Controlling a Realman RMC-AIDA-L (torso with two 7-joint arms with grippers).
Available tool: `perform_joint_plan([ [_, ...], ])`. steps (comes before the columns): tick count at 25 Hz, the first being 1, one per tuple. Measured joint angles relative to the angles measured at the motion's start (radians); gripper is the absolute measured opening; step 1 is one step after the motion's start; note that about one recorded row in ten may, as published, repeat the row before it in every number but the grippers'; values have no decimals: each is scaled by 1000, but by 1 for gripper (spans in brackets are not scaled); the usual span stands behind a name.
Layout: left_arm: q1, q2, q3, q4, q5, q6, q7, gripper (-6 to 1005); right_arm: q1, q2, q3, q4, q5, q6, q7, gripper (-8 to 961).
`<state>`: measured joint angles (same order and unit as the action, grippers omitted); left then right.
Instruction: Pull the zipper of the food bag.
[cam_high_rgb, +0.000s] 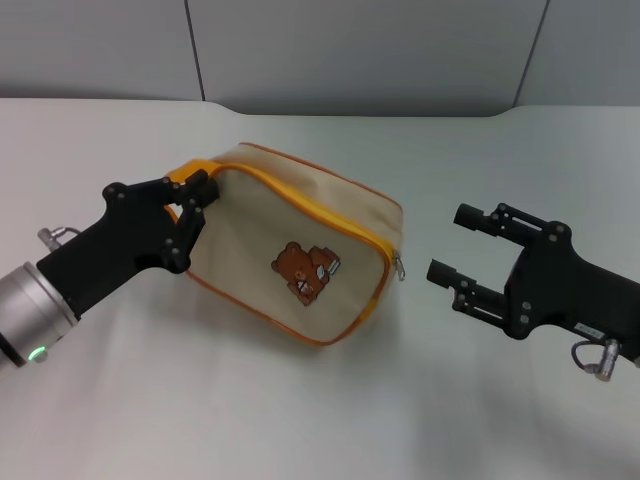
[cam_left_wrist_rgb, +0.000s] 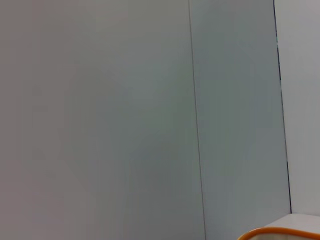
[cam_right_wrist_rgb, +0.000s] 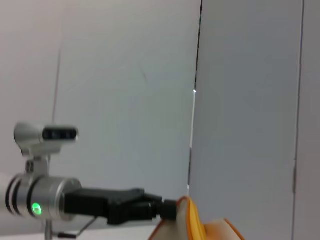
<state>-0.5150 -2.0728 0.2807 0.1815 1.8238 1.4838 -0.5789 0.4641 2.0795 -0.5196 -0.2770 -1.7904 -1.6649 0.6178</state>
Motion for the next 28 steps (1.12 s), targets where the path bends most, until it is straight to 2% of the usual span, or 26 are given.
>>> perform_joint_plan([
  [4,15,0,-1,0,-1,13,0,70,2,-2,0,-1,0,-10,55,582],
  [6,22,1,-1,-1,-1,18,-2,104,3,-4,-1,-1,0,-18,82,666],
  [10,31,3,-1,4,-2,23,-54,172,3,-5,0,4,0,-36,93,675],
  [13,35,7,3,24,0,63,-129,261,4,-8,-4,3,0,-66,126,681],
  [15,38,17,33,53,20,135,-186,321,6,-18,-14,0,-9,-96,166,686],
  [16,39,29,90,88,47,213,-234,351,11,-33,-34,-2,-27,-132,215,688],
  [17,39,29,90,88,47,213,-234,380,11,-33,-34,-2,-27,-132,215,690],
  [18,39,38,148,113,65,263,-265,410,18,-48,-61,-3,-55,-160,256,692],
  [20,39,49,223,141,80,314,-300,505,23,-55,-77,-3,-71,-166,274,697],
  [21,40,56,306,172,98,350,-339,553,32,-63,-111,-4,-110,-167,301,699],
  [24,40,60,359,189,128,361,-379,678,41,-61,-134,-5,-155,-151,311,706],
  [25,40,61,370,192,142,362,-392,708,44,-56,-140,-5,-173,-136,311,708],
  [26,37,61,384,195,186,360,-410,737,49,-39,-144,-5,-198,-91,305,710],
  [28,35,59,384,195,206,358,-413,797,49,-32,-144,-6,-201,-75,299,715],
])
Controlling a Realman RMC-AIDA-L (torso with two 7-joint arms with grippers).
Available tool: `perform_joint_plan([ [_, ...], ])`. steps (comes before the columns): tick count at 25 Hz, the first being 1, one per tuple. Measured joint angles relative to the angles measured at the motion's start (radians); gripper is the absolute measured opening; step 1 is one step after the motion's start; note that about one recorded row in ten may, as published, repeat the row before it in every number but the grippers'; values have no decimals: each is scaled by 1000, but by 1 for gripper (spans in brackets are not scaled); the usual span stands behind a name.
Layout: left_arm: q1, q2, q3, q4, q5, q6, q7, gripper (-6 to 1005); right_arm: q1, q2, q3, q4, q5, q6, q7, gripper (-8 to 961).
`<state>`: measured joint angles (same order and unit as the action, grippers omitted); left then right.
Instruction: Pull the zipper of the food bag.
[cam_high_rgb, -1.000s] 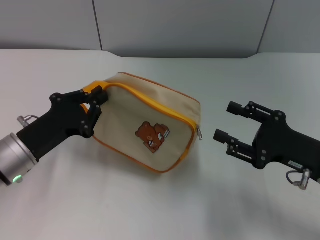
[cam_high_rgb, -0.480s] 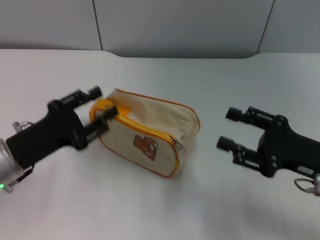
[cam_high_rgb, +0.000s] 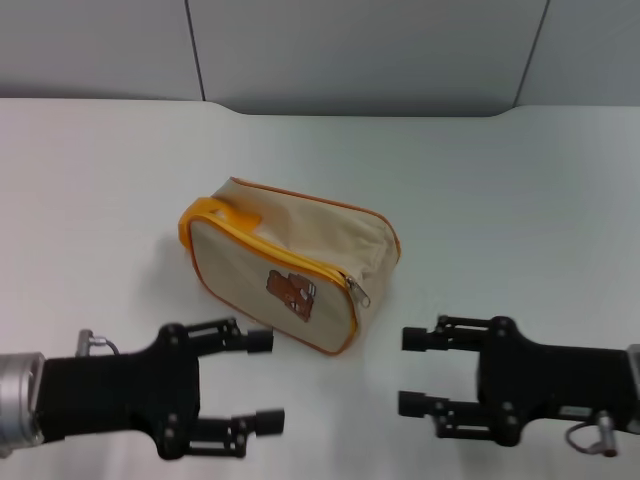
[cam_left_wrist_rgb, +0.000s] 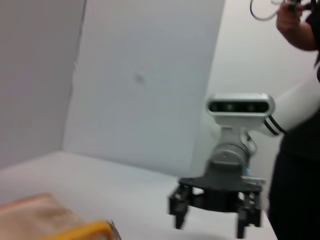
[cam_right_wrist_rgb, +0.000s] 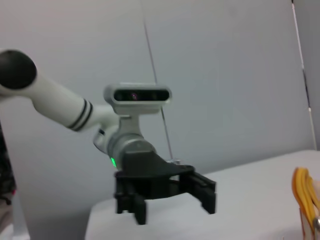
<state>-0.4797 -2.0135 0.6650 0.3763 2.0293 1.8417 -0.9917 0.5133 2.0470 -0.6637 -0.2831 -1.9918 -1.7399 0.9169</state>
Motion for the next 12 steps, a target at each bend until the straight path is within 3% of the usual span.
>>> perform_joint_plan([
  [3,-3,-4,1,0,35,-1,-2,823,2,17,-1,-1,-7,26,-27,721],
  [12,-3,-5,1,1,42,-5,-4,816,10,27,-2,-2,-21,30,-26,741],
])
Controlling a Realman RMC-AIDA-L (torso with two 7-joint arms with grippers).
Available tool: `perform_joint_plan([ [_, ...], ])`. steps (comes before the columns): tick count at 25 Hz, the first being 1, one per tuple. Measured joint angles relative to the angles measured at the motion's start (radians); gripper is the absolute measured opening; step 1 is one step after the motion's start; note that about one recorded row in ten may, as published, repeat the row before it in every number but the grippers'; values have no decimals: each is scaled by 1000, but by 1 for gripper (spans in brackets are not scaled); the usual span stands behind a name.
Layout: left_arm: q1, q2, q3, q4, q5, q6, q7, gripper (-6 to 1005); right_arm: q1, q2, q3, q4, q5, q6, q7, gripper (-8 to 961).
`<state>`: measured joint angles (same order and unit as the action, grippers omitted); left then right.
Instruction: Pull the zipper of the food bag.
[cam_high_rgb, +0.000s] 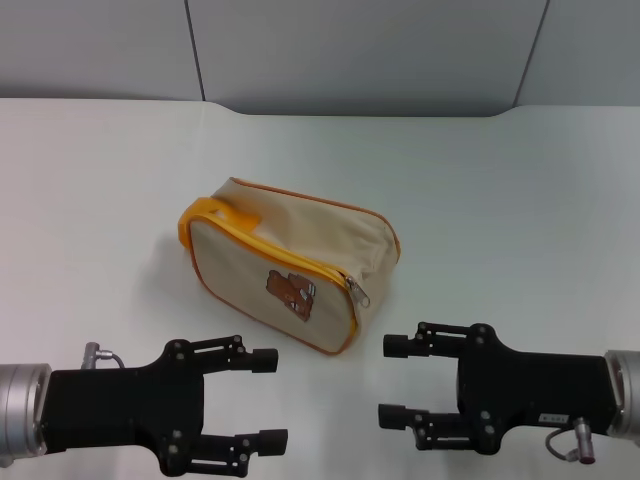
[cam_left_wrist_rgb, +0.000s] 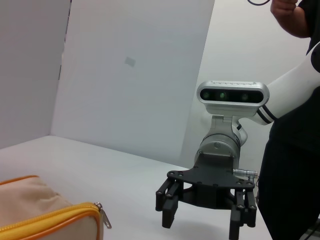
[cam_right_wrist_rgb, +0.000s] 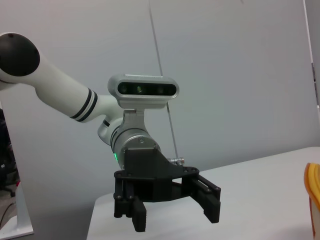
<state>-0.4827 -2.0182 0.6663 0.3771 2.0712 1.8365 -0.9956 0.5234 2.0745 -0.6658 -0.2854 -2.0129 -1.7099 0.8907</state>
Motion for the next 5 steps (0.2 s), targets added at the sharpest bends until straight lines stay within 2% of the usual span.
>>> perform_joint_plan([
  [5,3,0,1,-3,2,0,0,816,-2,2,0,3,-5,-3,-11,752],
])
